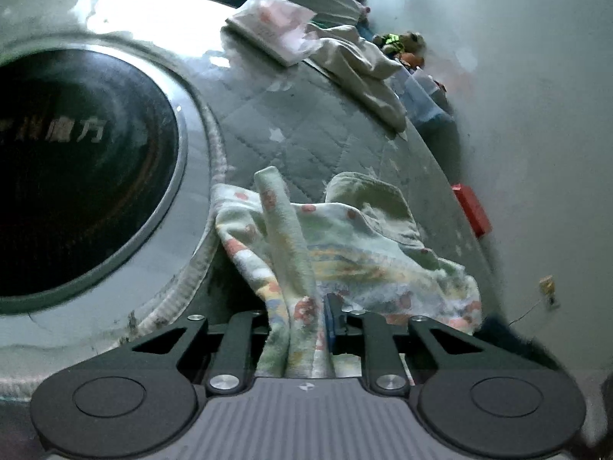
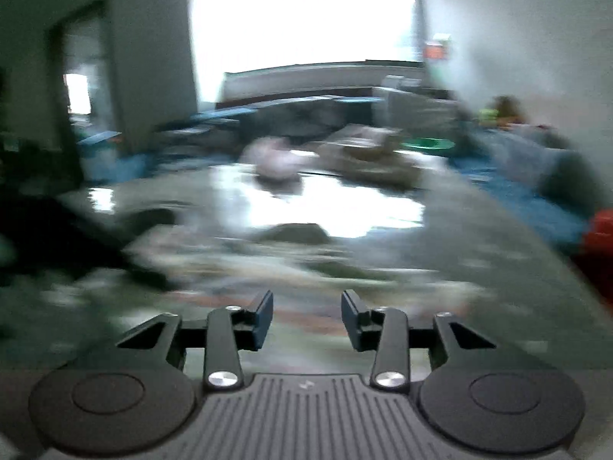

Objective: Fold clothes

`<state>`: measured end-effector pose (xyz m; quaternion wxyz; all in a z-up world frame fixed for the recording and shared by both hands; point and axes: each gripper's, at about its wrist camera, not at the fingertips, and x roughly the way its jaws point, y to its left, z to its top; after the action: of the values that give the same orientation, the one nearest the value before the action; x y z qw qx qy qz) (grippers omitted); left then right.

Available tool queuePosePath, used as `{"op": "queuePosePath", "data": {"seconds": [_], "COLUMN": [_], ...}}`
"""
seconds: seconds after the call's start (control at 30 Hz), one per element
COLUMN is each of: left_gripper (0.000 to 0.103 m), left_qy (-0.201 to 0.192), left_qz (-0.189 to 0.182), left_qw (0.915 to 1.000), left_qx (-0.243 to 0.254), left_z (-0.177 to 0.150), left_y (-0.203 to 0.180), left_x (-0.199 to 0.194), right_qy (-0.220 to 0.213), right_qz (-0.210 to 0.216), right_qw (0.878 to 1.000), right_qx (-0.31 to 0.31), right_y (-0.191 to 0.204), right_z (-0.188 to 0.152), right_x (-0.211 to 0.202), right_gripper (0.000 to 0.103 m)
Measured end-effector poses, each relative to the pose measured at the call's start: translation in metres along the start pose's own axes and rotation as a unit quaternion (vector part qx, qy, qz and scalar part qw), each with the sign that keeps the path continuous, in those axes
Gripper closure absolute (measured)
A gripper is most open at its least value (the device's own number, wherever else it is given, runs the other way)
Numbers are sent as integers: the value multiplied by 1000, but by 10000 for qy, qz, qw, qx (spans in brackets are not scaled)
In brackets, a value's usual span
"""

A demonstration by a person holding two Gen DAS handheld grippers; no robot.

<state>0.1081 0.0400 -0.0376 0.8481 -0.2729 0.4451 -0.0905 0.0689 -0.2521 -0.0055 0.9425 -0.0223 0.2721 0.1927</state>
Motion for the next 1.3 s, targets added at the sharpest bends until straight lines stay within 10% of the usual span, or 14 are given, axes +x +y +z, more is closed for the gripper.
{"op": "queuePosePath", "data": {"seconds": [0.13, 0.3, 0.53, 1.3], "left_gripper": [84, 83, 86, 89], "left_qy": [-7, -13, -133, -931], "left_qz": [147, 390, 535, 290], "left_qw": [9996, 9976, 9944, 9817], "left_qx": [239, 568, 906, 1638], "left_z": [-1, 0, -2, 22], "left_y": [-7, -19, -29, -83], "left_x": [2, 5, -2, -65], "right_qy": [207, 333, 313, -874], "right_qz": [-639, -355, 10, 46], "right_qw": [9972, 9950, 9962, 9960], "right_qx": [334, 870, 813, 173], "right_y": [-45, -62, -49, -22], "right_z": [-2, -8, -5, 71], "right_x": [22, 43, 40, -31], "right_gripper": [49, 49, 90, 93]}}
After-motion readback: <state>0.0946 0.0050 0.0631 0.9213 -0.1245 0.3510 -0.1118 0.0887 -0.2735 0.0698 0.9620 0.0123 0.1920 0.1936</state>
